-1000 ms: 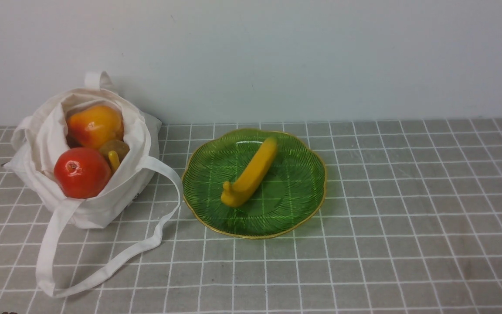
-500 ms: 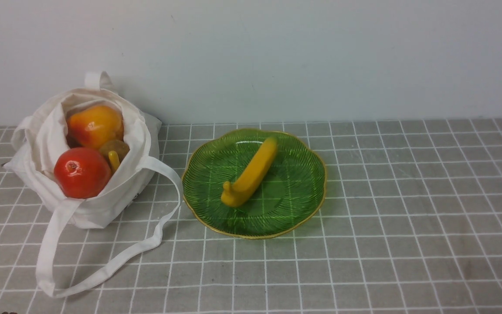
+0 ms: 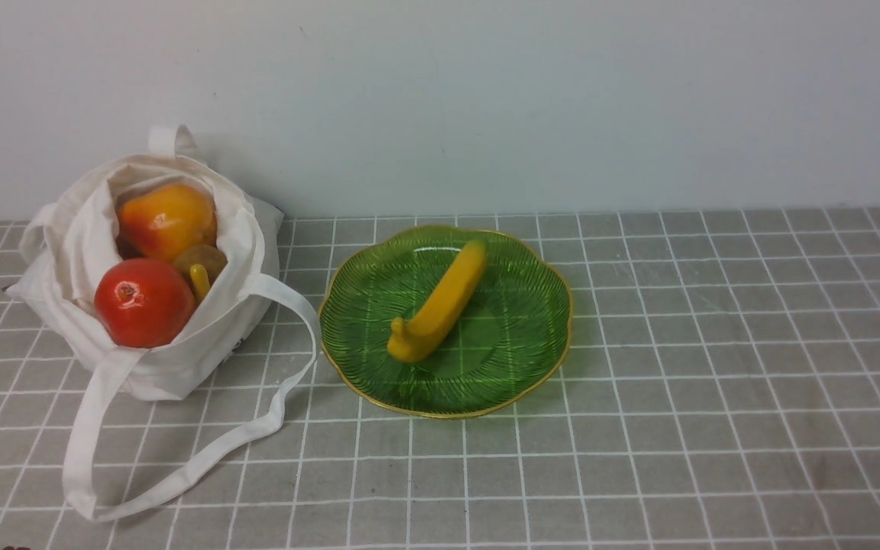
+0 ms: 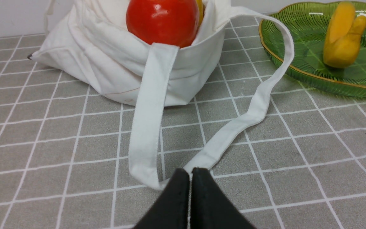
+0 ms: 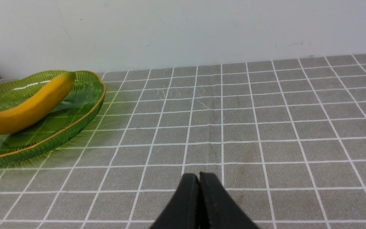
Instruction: Take the fruit out of the bag on the grey coffee tablecloth and place them on the plate.
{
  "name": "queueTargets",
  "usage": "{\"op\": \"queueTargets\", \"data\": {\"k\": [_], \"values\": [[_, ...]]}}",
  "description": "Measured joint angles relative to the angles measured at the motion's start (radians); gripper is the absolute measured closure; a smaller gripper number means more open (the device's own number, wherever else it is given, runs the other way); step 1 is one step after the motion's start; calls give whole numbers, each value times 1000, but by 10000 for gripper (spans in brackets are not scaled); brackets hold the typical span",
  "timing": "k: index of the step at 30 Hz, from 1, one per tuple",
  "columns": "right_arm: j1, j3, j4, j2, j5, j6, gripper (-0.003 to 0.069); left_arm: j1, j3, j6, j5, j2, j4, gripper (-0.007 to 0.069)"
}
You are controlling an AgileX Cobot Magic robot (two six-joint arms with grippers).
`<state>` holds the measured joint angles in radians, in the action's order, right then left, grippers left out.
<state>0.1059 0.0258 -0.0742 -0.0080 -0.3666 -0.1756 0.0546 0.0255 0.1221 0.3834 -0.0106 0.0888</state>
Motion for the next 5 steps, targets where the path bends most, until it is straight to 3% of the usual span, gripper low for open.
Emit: {"op": "queueTargets", "data": {"k": [5], "values": [[0,0,0,0,0,0,671,0,0,0,0,0,0,631]]}}
